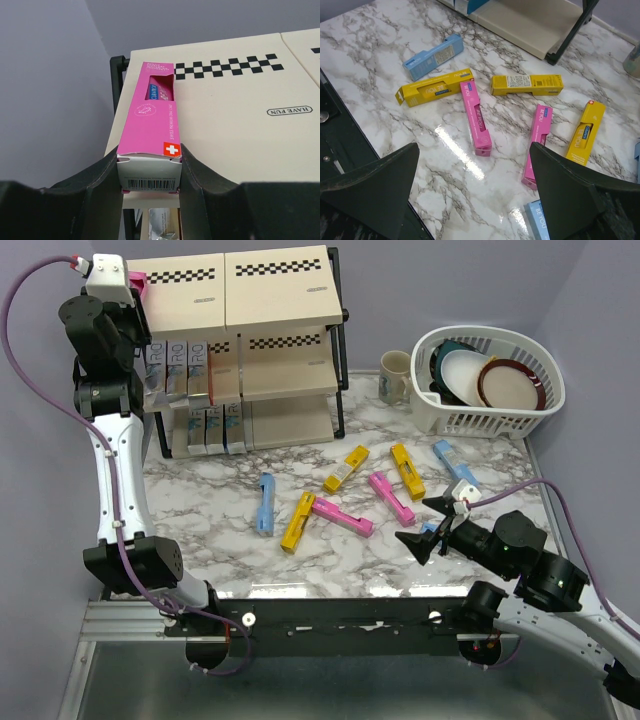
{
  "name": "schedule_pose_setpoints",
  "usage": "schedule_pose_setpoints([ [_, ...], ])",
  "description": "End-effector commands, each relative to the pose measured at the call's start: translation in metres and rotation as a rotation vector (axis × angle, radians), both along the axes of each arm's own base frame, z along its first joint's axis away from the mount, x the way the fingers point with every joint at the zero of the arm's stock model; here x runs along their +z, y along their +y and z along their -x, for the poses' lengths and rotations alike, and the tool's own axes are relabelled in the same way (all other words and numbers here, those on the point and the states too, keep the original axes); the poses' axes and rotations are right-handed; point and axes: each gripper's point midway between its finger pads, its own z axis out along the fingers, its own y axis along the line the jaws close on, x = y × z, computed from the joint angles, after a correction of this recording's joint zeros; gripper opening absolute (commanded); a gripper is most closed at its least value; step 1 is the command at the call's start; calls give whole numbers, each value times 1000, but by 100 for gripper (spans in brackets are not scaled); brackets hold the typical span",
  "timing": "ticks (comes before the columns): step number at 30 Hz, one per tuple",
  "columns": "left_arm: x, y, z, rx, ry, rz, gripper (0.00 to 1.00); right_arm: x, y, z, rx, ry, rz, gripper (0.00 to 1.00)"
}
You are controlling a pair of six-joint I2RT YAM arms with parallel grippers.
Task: Place and organize the toothpastes onto the shelf
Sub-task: Place the toothpaste on the shelf.
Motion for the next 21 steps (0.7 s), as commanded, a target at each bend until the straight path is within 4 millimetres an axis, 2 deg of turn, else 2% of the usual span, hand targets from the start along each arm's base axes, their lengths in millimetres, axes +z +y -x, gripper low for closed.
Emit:
schedule_pose_setpoints([
  [1,17,5,-1,-23,-52,-3,48,-4,6,4,36,6,1,100],
  [6,13,4,-5,-42,-40,-5,63,-6,7,4,41,11,8,100],
  [9,11,10,-6,-31,-34,3,68,-7,7,4,43,11,11,100],
  [21,12,20,-2,-2,-45,21,74,-8,9,4,49,16,15,100],
])
